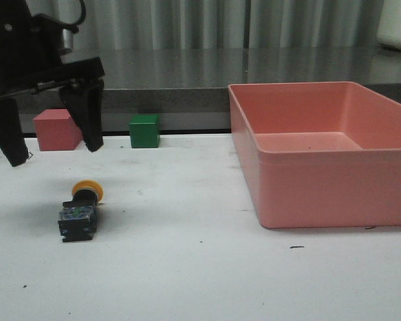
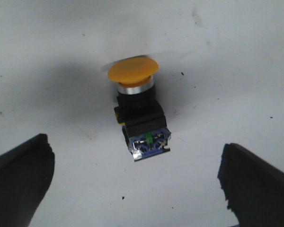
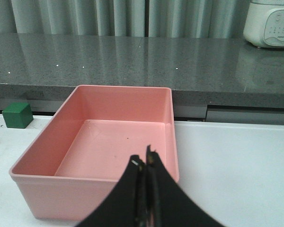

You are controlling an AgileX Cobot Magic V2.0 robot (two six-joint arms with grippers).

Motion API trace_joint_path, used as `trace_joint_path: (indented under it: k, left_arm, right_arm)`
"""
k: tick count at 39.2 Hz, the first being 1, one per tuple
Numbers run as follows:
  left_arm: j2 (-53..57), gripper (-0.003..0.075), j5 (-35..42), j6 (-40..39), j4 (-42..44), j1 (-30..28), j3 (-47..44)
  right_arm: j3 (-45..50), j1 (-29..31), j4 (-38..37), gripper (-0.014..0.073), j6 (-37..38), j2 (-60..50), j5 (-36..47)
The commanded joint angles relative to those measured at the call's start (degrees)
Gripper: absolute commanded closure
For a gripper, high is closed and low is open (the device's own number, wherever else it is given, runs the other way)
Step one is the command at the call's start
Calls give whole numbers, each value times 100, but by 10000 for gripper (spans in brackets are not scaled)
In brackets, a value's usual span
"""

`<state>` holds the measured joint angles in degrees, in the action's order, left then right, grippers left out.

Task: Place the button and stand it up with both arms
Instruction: 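Lower the open left gripper over the lying button and close on it, then lift the button with the left gripper and rotate it cap-up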

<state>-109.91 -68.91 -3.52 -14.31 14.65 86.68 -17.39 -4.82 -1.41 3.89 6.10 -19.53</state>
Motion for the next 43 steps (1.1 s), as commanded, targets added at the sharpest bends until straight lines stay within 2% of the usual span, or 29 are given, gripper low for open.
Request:
trace_joint_path:
  k: [1, 17, 21, 26, 33, 38, 43]
  left_arm:
    - [-100, 48, -179, -187, -111, 96, 358]
    - [-1011, 48, -143, -229, -84, 266, 753]
    - [-1102, 71, -128, -229, -75, 266, 753]
    - [-1140, 193, -152, -229, -71, 266, 753]
    - [-1140, 414, -166, -229, -71, 266, 818]
    - [-1140, 524, -217, -229, -60, 266, 989]
    - [-1140, 580, -344, -181, -5, 266, 1268]
  right_arm:
    - [-158, 9, -68, 661, -49, 63, 497]
    - [-158, 9, -68, 661, -49, 63, 497]
    - [-158, 9, -68, 661, -49, 63, 497]
    - [-158, 9, -68, 661, -49, 63, 497]
    - [-158, 9, -68, 661, -49, 63, 497]
    - [-158, 9, -68, 661, -49, 63, 497]
    - [-158, 9, -68, 661, -49, 63, 497]
